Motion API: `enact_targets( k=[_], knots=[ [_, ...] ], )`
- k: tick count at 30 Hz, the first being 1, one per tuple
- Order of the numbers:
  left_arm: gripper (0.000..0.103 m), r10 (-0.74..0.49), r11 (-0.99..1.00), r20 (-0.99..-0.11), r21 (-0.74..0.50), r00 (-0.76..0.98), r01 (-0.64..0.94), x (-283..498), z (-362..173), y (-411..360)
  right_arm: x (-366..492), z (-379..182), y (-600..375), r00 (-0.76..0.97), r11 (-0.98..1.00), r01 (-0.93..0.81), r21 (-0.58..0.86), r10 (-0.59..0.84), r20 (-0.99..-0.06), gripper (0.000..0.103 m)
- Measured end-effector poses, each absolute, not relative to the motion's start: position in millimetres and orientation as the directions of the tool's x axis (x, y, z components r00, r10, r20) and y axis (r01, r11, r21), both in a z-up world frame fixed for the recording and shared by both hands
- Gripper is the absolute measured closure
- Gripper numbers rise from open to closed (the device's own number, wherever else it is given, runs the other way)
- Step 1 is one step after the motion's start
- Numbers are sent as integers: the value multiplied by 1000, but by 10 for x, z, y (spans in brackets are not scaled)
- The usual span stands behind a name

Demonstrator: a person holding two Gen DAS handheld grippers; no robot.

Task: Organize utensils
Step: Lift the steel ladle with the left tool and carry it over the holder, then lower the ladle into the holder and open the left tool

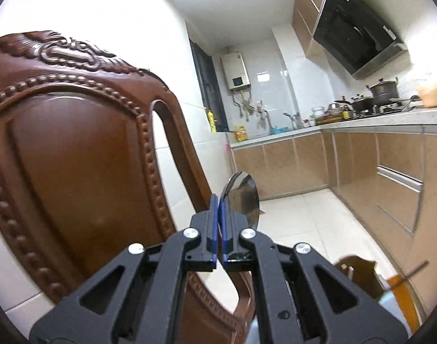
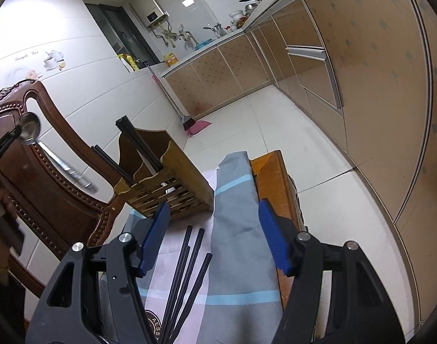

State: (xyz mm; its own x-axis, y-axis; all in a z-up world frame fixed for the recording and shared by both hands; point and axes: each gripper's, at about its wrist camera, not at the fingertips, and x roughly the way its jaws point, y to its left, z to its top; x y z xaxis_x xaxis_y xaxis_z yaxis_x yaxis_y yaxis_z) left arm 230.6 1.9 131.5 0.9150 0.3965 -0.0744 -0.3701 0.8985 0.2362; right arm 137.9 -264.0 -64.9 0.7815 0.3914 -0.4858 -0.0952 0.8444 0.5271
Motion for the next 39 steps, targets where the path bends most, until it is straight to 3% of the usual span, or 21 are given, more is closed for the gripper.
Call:
enact_targets(
  k=[11, 23, 24, 25, 26, 27, 31, 35, 39],
  knots=[
    [101, 455, 859, -23, 275, 890, -432, 2812, 747, -190, 1483, -714, -2712, 766, 818, -82, 569, 417, -489, 40],
    [97, 355, 916, -201, 270, 913, -297, 2886, 208, -248, 1507, -724, -2673, 756, 820, -84, 566, 422, -500, 40],
    [84, 348, 917, -197, 274, 917, -289, 2850, 191, -251, 1508, -723, -2665, 754, 820, -84, 566, 423, -501, 40],
    [42, 342, 918, -189, 278, 920, -284, 2784, 171, -259, 1509, -720, -2656, 752, 820, -85, 566, 425, -503, 40],
    [21, 341, 917, -178, 277, 923, -285, 2701, 155, -262, 1506, -715, -2651, 752, 820, -85, 566, 426, -504, 40],
    [9, 329, 921, -154, 268, 932, -281, 2580, 148, -261, 1503, -705, -2641, 752, 820, -86, 566, 427, -503, 40],
    [8, 263, 939, -216, 283, 940, -198, 2263, 140, -264, 1463, -645, -2583, 750, 823, -103, 559, 433, -500, 40],
    [7, 107, 988, -367, 146, 924, -57, 1758, 116, -229, 1383, -575, -2448, 735, 844, -112, 525, 426, -528, 40],
    [5, 10, 998, -498, 63, 867, 25, 1216, -58, -300, 1204, -498, -2218, 714, 880, -141, 453, 407, -570, 26]
  ],
)
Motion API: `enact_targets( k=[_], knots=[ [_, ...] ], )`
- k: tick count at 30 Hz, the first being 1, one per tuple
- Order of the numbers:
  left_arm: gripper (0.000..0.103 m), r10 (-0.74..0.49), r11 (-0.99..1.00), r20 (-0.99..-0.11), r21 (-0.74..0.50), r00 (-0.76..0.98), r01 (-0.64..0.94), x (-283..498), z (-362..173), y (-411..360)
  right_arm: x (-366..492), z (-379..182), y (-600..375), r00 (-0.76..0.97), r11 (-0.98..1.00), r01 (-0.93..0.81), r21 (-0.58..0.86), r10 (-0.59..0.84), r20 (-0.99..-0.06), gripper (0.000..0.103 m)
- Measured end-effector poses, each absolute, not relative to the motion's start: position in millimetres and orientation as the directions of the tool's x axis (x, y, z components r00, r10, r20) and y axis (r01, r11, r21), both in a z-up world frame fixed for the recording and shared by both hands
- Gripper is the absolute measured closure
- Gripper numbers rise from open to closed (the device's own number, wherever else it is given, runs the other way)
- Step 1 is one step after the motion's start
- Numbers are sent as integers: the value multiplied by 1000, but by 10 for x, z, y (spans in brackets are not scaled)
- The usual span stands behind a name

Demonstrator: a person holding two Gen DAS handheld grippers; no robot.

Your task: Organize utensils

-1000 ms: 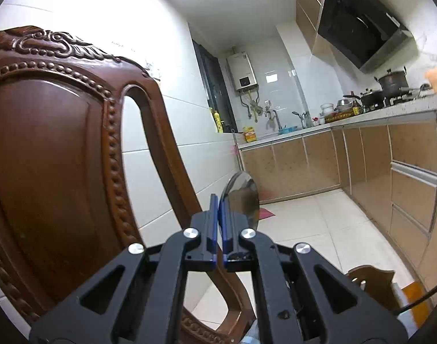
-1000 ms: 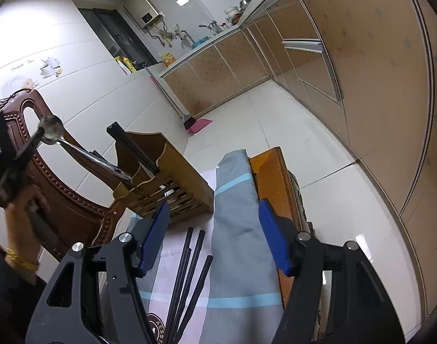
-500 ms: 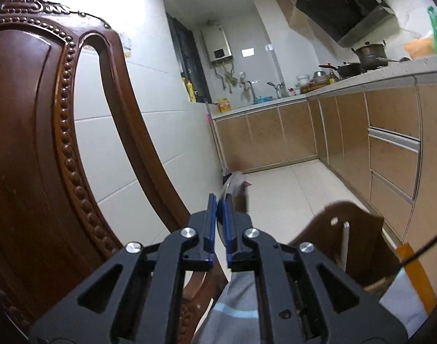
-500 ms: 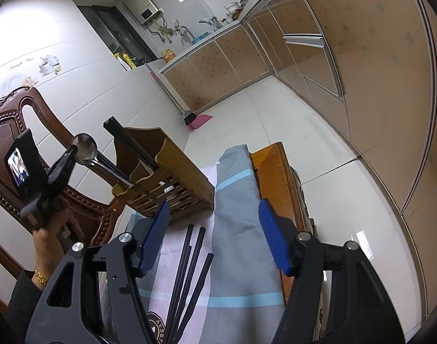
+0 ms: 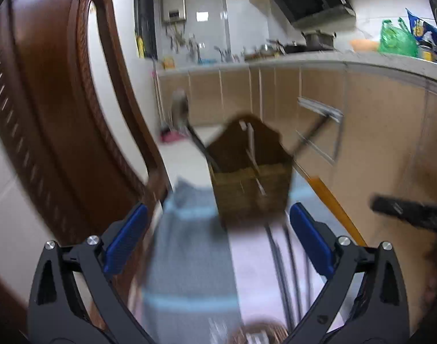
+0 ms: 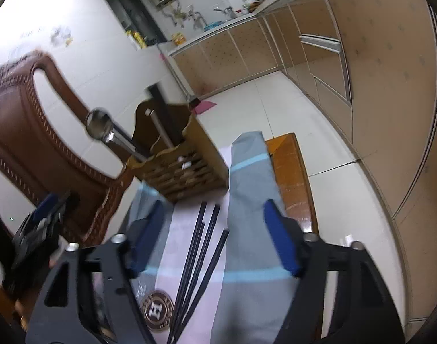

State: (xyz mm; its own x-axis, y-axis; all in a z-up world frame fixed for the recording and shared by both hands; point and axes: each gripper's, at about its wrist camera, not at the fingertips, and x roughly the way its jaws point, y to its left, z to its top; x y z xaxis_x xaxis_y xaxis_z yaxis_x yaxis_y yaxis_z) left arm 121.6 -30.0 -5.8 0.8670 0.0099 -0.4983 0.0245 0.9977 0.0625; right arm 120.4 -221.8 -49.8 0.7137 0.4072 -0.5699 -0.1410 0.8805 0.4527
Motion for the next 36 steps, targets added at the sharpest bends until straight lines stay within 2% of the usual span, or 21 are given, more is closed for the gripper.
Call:
enact_targets(
  k=[4, 7, 14, 32, 35, 36],
  knots=[
    [5, -64, 998, -590, -62, 805, 34, 934, -263, -253, 986, -460, -1970, 705, 919, -177, 352, 368, -606, 25],
    [5, -77, 996, -645, -85, 760, 29, 832, -420, -216, 804, -477, -1836, 704, 944, -175, 281, 319, -635, 25],
    [5, -114, 991, -646, -123, 755, 44, 806, -369, -155, 431, -581, -1746, 698, 958, -148, 244, 276, -661, 25],
    [5, -126, 989, -668, -143, 734, 39, 996, -416, -182, 553, -654, -1799, 705, 971, -114, 209, 227, -671, 25],
    [9, -119, 990, -677, -139, 726, 32, 1208, -451, -220, 678, -701, -1782, 706, 977, -103, 188, 205, -678, 25],
    [14, -120, 990, -688, -136, 716, 36, 1323, -470, -246, 748, -729, -1772, 699, 977, -100, 187, 203, -686, 25]
  ],
)
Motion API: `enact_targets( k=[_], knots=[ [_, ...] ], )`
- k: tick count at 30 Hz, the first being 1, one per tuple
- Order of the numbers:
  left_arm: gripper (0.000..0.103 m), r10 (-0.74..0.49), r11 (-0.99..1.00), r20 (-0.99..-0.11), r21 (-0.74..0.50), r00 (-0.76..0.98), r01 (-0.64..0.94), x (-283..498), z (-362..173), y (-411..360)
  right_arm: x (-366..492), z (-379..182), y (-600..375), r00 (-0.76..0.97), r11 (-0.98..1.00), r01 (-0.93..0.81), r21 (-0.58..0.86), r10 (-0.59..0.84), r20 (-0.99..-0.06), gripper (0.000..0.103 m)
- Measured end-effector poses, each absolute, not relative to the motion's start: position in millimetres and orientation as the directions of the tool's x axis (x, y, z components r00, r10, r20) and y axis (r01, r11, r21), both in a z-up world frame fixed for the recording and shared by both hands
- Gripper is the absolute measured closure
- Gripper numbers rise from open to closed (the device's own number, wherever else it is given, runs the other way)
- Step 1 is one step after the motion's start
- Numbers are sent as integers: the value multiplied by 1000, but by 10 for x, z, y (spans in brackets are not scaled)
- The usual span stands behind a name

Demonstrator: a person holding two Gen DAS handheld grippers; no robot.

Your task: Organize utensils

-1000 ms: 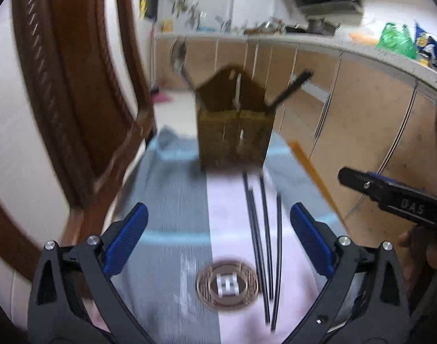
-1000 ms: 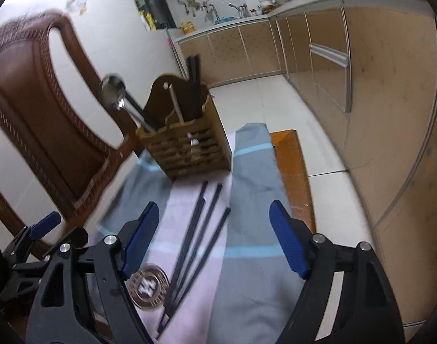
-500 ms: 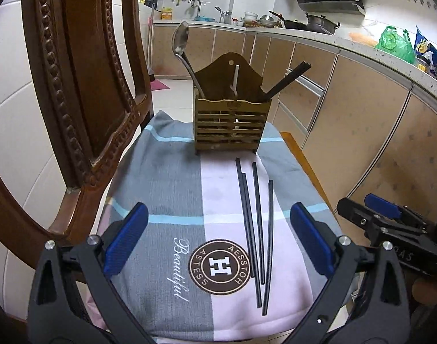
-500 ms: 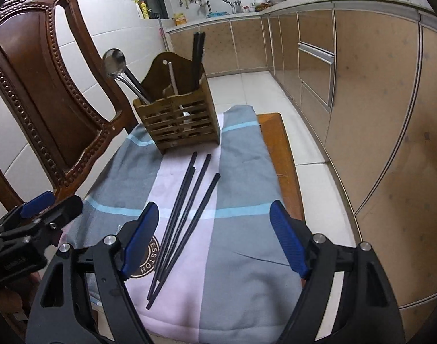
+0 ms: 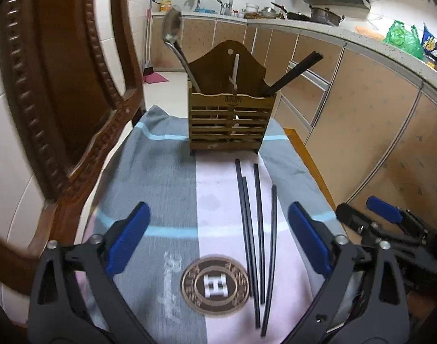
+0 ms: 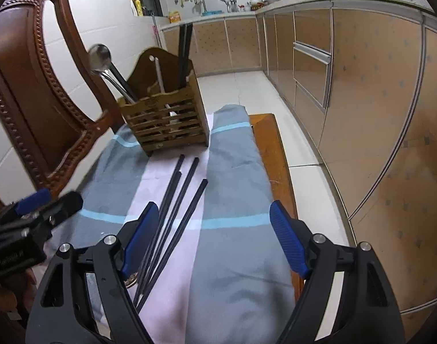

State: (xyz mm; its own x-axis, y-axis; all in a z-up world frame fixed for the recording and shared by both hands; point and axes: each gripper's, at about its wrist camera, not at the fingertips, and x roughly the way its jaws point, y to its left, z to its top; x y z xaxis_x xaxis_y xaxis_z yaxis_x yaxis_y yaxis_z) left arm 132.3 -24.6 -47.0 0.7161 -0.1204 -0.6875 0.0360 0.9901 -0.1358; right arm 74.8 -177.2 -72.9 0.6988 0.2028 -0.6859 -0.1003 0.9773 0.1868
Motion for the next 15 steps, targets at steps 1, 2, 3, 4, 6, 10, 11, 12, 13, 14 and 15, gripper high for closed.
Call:
enact_targets(
  k=[1, 2, 3, 4, 6, 10, 11, 12, 13, 14, 15],
  knots=[
    [18, -121, 990, -698, -133, 706, 38, 1425, -493, -269, 838, -764, -1759, 694, 979, -93, 181, 194, -693, 25],
    [19, -120, 991, -708, -129, 696, 39, 1528, -523, -291, 905, -796, -1747, 690, 981, -86, 172, 183, -700, 25],
    [24, -122, 991, -725, -127, 678, 43, 1662, -576, -321, 977, -836, -1734, 683, 983, -77, 164, 172, -710, 25],
    [30, -126, 991, -742, -126, 658, 47, 1778, -632, -352, 1089, -896, -1711, 667, 984, -70, 162, 167, -726, 26],
    [39, -133, 991, -774, -121, 619, 62, 2026, -759, -431, 1248, -986, -1645, 647, 986, -68, 153, 160, -745, 28],
    [46, -122, 992, -804, -91, 582, 82, 2405, -967, -589, 1489, -1166, -1543, 616, 988, -60, 143, 150, -774, 31],
    [47, -122, 992, -809, -88, 574, 86, 2478, -1012, -614, 1530, -1200, -1539, 608, 987, -56, 148, 152, -779, 31],
    [48, -121, 992, -815, -87, 567, 87, 2557, -1062, -641, 1561, -1223, -1535, 604, 987, -56, 150, 153, -783, 33],
    [48, -122, 992, -819, -87, 560, 88, 2623, -1103, -659, 1582, -1236, -1527, 601, 987, -57, 149, 153, -784, 33],
    [48, -121, 992, -825, -88, 552, 87, 2683, -1147, -675, 1606, -1254, -1524, 598, 987, -57, 148, 152, -787, 33],
    [48, -121, 992, -832, -88, 541, 86, 2750, -1198, -694, 1627, -1272, -1523, 595, 987, -57, 147, 152, -789, 33]
  ],
)
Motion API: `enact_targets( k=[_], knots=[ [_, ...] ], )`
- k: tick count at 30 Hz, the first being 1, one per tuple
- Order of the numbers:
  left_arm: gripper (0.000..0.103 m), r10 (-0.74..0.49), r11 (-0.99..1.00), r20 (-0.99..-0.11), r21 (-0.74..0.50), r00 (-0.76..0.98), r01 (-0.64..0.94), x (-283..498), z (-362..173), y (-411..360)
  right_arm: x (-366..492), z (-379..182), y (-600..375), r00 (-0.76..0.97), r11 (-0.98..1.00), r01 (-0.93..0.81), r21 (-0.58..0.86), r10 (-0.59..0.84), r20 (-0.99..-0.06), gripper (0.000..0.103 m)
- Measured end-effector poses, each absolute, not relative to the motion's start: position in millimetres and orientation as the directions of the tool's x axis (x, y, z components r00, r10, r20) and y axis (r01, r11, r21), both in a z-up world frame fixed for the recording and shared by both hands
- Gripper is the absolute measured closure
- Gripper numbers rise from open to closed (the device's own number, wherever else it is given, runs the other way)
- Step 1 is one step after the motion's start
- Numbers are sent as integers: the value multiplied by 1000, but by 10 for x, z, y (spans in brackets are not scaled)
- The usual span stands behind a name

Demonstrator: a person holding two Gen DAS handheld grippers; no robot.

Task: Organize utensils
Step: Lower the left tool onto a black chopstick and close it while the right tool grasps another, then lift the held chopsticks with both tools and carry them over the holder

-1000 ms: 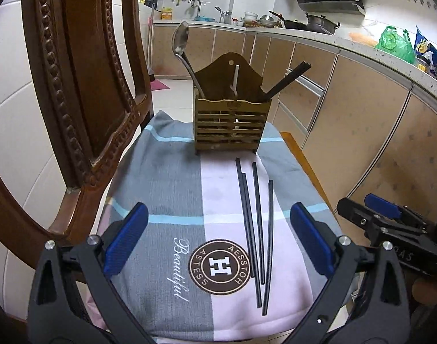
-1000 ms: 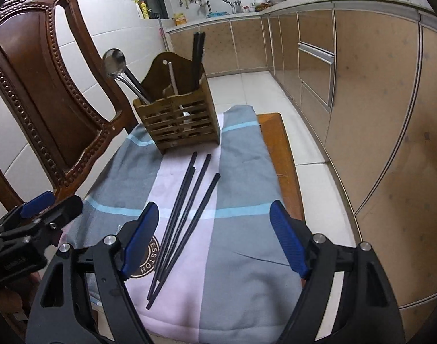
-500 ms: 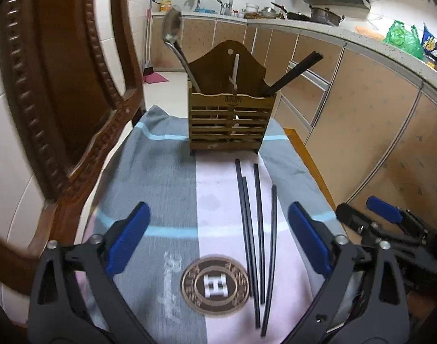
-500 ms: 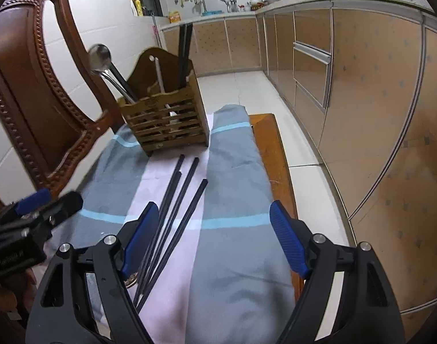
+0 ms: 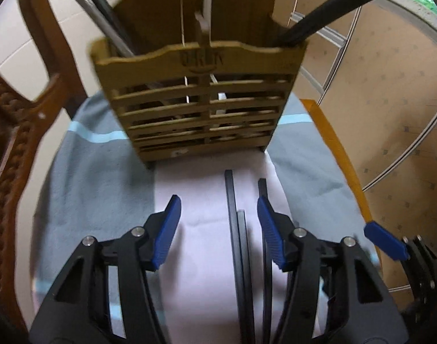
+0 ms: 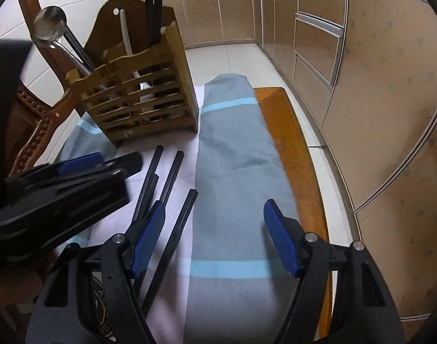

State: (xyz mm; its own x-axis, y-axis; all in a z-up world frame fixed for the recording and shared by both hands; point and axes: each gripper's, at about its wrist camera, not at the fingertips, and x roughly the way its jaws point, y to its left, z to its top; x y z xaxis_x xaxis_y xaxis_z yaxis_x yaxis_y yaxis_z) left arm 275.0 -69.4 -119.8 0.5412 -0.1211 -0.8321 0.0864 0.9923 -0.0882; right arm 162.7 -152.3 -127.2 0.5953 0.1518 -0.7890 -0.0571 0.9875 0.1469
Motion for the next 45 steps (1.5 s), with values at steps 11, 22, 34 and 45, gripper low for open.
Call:
enact_targets(
  k=[11, 22, 34, 45],
  knots=[
    [92, -105, 994, -858, -82, 504, 66, 3061, -1439, -660, 1723, -1406, -1521, 567, 988, -72, 134, 151, -810, 42],
    [97, -143, 984, -729, -177, 669, 18, 2414, -364, 32, 1861, -1520, -1244, 547, 990, -103, 99, 140, -825, 62],
    [97, -130, 984, -548, -176, 826, 38, 1576, 585, 289, 1848, -1271, -1230, 578, 987, -102, 126, 162, -800, 96],
    [97, -145, 985, -498, -158, 855, 75, 1295, 646, 310, 1211, -258, -1612, 708, 956, -138, 259, 279, -649, 96]
  ],
)
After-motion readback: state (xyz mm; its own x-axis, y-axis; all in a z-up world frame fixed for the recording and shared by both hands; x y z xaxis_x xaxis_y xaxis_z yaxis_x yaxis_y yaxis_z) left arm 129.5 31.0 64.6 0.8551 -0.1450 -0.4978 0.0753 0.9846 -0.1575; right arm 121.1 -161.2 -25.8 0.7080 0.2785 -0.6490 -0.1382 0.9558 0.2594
